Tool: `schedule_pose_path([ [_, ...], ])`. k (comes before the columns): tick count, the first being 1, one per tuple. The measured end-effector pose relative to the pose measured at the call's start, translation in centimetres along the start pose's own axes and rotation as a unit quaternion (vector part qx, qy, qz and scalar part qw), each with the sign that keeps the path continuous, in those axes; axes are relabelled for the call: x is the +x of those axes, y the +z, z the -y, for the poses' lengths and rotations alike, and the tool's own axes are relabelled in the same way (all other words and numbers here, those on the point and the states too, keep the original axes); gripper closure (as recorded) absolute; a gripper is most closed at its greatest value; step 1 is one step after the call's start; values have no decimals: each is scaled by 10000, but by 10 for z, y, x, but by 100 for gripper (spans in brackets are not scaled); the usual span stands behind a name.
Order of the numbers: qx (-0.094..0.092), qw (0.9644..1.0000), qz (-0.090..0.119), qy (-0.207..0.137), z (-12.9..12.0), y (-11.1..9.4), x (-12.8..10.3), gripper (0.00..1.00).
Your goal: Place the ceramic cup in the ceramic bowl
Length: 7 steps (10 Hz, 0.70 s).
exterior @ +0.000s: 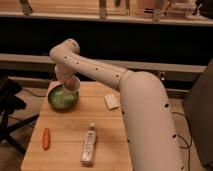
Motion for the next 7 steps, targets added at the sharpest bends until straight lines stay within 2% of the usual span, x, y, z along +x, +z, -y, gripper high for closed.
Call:
schedule_pose_path([
  [5, 69, 9999, 30, -96, -2, 5, -1, 100],
  [7, 90, 9999, 42, -128, -2, 6, -2, 95],
])
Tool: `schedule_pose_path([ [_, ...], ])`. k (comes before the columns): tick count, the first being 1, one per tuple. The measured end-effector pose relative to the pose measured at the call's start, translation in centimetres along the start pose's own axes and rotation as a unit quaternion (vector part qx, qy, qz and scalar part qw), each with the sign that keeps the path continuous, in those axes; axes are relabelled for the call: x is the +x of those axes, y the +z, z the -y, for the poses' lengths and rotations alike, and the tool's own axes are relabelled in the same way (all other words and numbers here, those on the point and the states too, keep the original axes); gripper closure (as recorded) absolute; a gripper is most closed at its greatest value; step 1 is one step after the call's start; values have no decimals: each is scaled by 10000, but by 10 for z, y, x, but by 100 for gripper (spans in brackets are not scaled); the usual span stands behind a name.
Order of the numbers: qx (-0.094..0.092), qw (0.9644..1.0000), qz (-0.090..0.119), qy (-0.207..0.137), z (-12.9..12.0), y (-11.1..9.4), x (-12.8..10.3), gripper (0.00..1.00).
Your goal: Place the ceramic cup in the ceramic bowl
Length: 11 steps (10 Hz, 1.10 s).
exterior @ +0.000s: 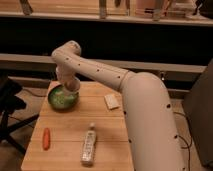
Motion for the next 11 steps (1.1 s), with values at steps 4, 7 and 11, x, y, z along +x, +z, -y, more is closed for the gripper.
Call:
schedule_pose_path([
  [4, 49, 10000, 28, -58, -2, 2, 0, 92],
  [7, 82, 9999, 53, -105, -3, 5, 1, 86],
  [11, 122, 9998, 85, -149, -5, 7, 1, 86],
])
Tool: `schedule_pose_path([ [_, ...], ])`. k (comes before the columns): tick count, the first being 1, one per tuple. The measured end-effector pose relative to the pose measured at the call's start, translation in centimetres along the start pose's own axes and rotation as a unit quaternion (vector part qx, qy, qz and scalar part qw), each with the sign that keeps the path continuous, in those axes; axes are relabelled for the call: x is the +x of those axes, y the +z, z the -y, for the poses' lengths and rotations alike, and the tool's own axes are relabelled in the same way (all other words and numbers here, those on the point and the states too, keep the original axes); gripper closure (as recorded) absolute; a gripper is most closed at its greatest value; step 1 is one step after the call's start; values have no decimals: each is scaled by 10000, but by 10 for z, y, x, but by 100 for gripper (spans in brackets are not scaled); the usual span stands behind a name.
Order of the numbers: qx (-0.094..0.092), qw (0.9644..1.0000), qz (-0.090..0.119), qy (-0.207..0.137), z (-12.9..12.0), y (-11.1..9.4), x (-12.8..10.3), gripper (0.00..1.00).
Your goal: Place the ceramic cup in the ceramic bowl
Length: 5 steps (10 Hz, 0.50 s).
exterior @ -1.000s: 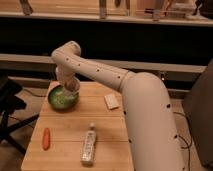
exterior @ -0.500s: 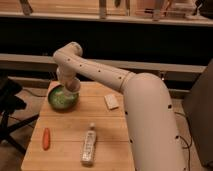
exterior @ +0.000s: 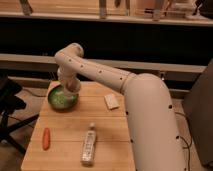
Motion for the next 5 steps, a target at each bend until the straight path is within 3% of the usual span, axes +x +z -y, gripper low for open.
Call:
schedule_pose_path([
  [3, 33, 10000, 36, -50, -2, 2, 0, 74],
  [5, 51, 10000, 49, -61, -3, 3, 1, 56],
])
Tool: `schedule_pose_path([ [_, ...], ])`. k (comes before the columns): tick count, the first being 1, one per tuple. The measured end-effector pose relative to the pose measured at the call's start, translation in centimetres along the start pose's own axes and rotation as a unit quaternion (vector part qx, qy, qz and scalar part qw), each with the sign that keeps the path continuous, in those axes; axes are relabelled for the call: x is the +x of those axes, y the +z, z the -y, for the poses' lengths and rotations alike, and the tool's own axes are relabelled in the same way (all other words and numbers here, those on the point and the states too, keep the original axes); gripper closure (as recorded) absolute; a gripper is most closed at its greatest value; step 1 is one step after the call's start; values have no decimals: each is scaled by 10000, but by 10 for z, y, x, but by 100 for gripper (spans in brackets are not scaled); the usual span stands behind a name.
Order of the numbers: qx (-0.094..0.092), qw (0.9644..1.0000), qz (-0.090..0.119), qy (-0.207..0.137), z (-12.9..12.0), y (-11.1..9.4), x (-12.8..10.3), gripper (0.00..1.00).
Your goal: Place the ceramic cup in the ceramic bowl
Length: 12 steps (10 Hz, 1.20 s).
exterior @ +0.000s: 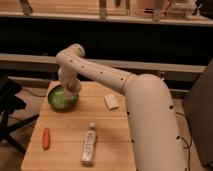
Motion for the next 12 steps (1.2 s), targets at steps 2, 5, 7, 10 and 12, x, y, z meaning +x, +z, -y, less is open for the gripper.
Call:
schedule_pose_path([
  [2, 26, 10000, 16, -35, -1, 1, 1, 37],
  [5, 65, 9999, 40, -84, -3, 2, 1, 28],
  [7, 82, 9999, 44, -101, -4, 2, 2, 20],
  [10, 112, 9998, 62, -152, -6, 2, 4, 20],
  [12, 103, 9998, 64, -150, -7, 3, 5, 20],
])
